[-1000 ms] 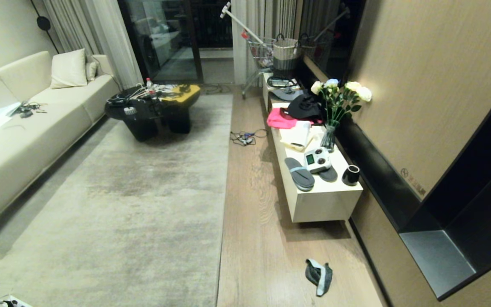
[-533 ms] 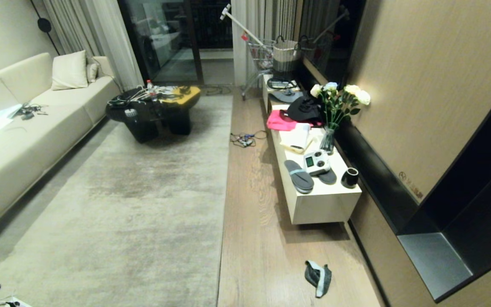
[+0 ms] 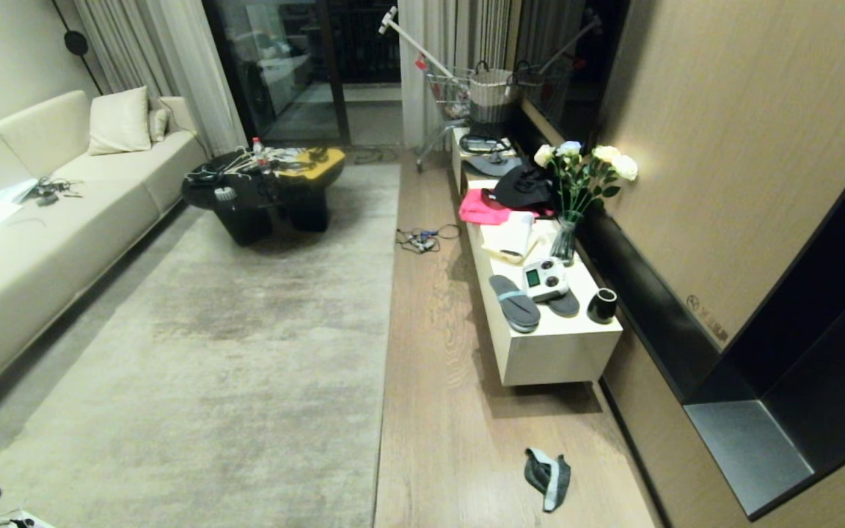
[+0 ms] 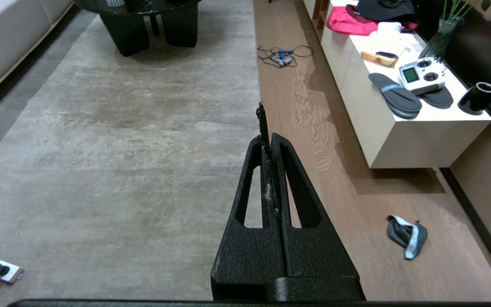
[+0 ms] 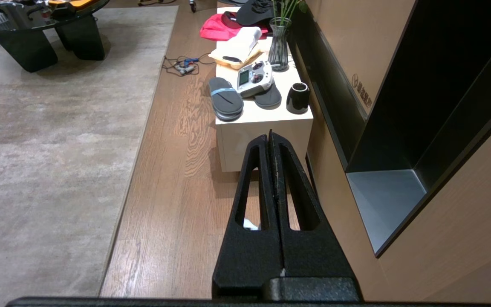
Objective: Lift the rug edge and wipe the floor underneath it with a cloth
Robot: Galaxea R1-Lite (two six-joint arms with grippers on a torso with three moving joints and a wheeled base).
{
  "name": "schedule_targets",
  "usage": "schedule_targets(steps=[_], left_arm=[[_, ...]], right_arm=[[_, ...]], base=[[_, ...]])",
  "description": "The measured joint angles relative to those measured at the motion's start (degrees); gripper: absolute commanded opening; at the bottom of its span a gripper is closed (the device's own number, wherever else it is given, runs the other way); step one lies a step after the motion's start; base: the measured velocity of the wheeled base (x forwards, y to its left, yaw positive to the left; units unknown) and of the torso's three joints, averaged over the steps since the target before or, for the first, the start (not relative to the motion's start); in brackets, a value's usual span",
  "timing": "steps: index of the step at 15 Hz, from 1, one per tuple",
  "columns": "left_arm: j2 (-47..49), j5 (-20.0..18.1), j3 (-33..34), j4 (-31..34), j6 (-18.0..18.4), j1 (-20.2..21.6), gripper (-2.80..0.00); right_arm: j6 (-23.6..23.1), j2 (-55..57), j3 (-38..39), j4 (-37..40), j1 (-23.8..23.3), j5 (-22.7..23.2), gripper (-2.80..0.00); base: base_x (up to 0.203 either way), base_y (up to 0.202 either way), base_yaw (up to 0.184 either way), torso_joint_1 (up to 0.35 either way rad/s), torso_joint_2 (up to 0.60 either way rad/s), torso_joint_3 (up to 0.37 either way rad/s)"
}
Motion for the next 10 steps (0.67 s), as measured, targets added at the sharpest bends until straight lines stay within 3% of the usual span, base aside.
schedule_targets(steps=[10], left_arm=[[0.0, 0.0, 0.0, 0.0, 0.0, 0.0, -2.80]], right_arm=[[0.0, 0.0, 0.0, 0.0, 0.0, 0.0, -2.80]], base=[[0.000, 0.000, 0.000, 0.000, 0.00, 0.000]])
